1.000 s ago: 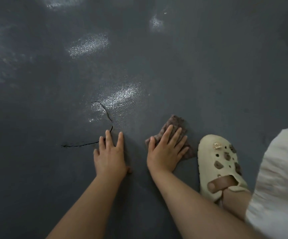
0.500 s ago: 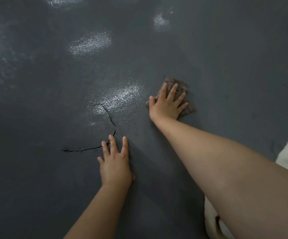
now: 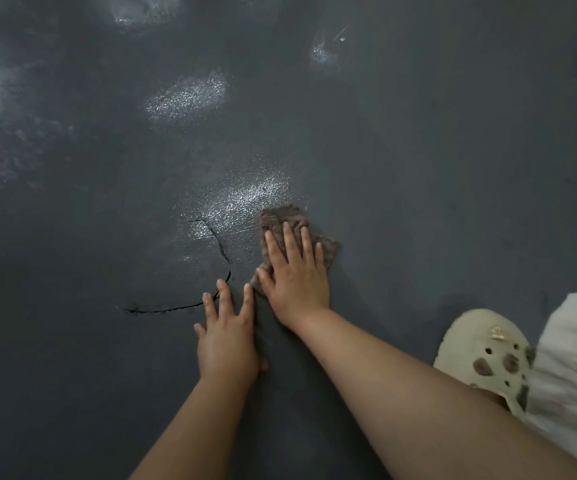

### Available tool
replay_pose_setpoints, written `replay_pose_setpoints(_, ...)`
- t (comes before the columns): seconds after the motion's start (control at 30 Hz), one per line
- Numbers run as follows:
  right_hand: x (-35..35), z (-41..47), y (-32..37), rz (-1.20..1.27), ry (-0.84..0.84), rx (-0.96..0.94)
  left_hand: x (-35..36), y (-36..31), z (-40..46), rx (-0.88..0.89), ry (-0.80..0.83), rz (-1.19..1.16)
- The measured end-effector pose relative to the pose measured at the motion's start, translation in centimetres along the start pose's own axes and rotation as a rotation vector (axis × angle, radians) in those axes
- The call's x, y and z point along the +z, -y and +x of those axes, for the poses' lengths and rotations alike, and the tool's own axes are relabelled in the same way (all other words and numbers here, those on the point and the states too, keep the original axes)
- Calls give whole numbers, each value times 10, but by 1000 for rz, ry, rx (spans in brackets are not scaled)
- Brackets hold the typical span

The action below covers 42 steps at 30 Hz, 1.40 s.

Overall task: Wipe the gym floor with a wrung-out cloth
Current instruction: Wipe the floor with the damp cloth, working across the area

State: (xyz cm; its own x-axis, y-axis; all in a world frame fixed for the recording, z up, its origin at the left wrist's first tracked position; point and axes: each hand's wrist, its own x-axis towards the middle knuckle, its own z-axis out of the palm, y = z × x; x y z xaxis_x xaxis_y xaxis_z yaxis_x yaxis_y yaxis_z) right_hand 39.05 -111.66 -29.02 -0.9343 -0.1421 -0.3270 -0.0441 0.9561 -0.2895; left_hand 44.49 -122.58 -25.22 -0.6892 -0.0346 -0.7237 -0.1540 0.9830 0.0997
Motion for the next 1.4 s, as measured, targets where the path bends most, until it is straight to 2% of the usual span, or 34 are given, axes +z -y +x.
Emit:
replay_pose_setpoints(0.13,-10,16,-25,3,-81,36,0,0,0,-6,-3,5)
replay_pose_setpoints(0.27,-24,29,-58,-28,-99,194,0,-1,0,-11,0,-2)
replay_pose_setpoints(0.4,-24,16,-78,36,-194,406,0,-1,0,-13,0,-15)
replay_pose_setpoints(0.63,18,-51,-60,152,-350,706,1,0,-1,-11,-13,-43)
replay_pose_setpoints(0.7,29,-70,-42,167,-342,753,2,0,0,-10,-20,-46)
replay_pose_setpoints(0.8,36,-79,-25,175,-288,785,2,-2,0,-10,-13,-50)
replay_pose_setpoints(0.93,29,-53,-34,200,-323,821,2,-1,1,-11,-10,-67)
replay_pose_setpoints(1.17,-20,25,-88,133,-283,731,3,1,1,5,-35,-79)
replay_pose_setpoints(1.3,-27,44,-83,130,-255,731,7,12,-3,54,-77,-96)
replay_pose_setpoints(1.4,-18,35,-64,80,-249,628,8,26,-12,80,-110,-235)
